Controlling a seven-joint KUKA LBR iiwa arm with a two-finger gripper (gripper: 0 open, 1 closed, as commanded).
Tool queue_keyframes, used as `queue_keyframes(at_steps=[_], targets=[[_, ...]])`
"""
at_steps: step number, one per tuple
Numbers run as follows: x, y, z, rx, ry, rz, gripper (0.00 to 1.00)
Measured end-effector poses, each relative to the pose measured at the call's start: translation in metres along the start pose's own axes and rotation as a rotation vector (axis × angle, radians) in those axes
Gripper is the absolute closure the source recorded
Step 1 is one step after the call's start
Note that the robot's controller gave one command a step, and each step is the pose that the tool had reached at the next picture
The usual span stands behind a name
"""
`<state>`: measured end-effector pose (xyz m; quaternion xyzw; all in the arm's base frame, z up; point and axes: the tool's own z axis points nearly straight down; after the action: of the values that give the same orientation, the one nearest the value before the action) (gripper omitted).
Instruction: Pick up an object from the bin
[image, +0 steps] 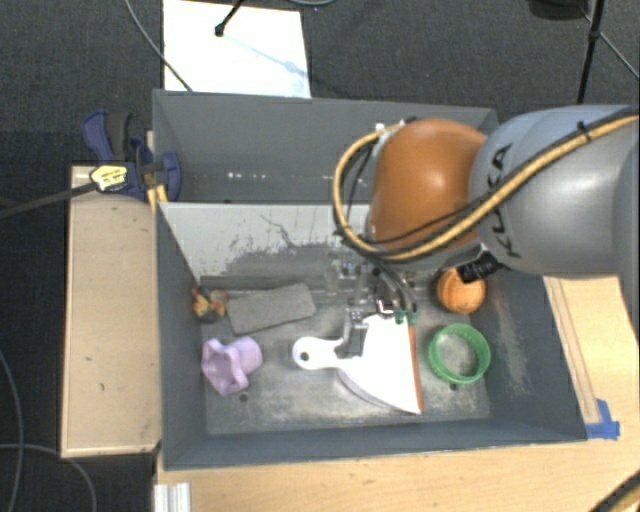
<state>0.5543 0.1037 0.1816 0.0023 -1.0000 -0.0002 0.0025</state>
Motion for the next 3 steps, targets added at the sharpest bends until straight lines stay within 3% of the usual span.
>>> queue_keyframes(at_steps=[1,2,3], targets=[[-0.002,-0.001,-0.005,-0.001,-0.008,0.003,0.00],[0.009,-0.023,0.111,-0.001,-0.007,0.161,1.00],[0.009,-0.023,0.111,-0.001,-0.008,0.163,0.00]])
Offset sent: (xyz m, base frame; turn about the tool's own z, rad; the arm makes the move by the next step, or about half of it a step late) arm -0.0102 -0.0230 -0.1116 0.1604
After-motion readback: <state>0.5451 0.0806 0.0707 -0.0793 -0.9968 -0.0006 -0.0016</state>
